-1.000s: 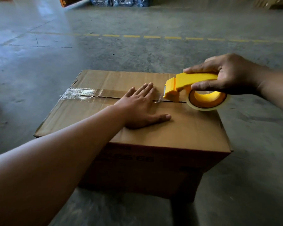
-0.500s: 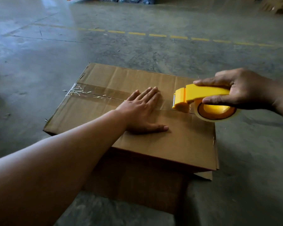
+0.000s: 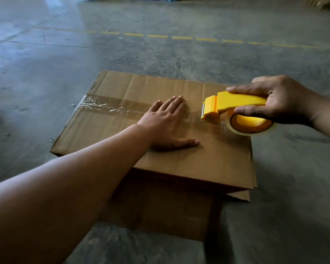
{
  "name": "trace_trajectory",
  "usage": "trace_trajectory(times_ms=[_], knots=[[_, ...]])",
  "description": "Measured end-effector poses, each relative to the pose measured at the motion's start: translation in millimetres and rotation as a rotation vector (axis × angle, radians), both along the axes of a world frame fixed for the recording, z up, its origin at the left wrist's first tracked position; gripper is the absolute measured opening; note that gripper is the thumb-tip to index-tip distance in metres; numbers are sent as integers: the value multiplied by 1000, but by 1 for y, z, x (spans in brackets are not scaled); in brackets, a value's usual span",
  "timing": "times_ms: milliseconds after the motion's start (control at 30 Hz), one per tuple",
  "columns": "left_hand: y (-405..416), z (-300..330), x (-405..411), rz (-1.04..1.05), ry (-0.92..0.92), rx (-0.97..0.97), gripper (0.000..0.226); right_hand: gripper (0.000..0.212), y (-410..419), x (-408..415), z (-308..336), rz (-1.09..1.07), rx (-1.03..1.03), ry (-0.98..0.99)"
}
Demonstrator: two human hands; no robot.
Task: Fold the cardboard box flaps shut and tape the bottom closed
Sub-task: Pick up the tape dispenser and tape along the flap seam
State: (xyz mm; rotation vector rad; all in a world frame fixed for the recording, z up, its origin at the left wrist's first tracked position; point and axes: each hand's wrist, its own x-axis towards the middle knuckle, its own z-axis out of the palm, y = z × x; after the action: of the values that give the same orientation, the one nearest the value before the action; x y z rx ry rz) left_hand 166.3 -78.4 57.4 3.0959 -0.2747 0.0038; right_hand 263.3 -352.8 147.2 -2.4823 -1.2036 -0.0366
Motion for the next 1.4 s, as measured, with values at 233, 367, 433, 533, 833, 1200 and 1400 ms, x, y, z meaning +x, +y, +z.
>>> trace_trajectory(times_ms=[233, 367, 433, 533, 833, 1200, 1400], knots=[[-11, -12, -2, -31, -80, -20, 118, 68, -5, -13, -5, 28, -30, -31], [-5, -28, -11, -33, -74, -20, 118, 70, -7, -24, -18, 66, -75, -33], [-6, -38, -16, -38, -81, -29, 119, 71, -19, -27, -22, 58, -96, -35], [-9, -50, -17, -40, -83, -27, 121, 73, -38, -28, -29, 37, -127, -50], [-17, -58, -2, -16, -145, -60, 121, 76, -54, -34, -57, 10, -110, -110], [-17, -74, -10, -8, -218, -1, 118, 72, -70, -36, -67, 133, -82, -221], [-18, -74, -10, -7, -213, 23, 117, 72, -109, -33, -67, 89, -121, -240]])
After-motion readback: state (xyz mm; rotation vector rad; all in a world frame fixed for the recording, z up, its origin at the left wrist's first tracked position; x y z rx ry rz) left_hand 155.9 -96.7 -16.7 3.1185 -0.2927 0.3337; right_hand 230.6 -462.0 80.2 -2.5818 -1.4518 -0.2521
